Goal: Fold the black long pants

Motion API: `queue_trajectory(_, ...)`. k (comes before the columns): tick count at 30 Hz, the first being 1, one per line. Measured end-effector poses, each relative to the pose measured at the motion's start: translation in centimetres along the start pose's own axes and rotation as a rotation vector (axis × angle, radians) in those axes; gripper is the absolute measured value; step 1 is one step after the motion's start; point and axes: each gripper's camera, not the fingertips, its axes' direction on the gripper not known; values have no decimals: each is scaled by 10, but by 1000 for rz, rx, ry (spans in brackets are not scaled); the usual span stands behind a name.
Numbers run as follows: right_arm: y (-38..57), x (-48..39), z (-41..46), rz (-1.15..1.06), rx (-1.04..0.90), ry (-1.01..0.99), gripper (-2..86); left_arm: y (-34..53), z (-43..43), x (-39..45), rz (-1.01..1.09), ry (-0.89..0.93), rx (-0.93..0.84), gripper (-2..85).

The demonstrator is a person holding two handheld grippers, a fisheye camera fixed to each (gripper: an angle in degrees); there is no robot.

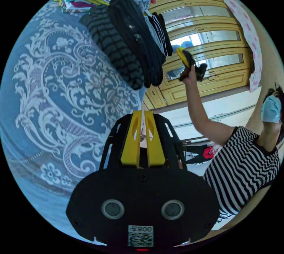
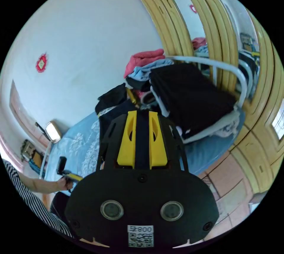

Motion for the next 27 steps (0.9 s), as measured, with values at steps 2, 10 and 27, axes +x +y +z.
queue_trajectory(2,-50,-4,13,-17,-6,49,81,12,-1,3,-1,5,-3,20)
queue_trajectory(10,-149,-11,89,-7,-168,222,89,46,-2,23,12,46,-55,11)
queue_trajectory(27,-233,-15,2,197,41,-125,1,134,-83,95,-23,79,-43,2)
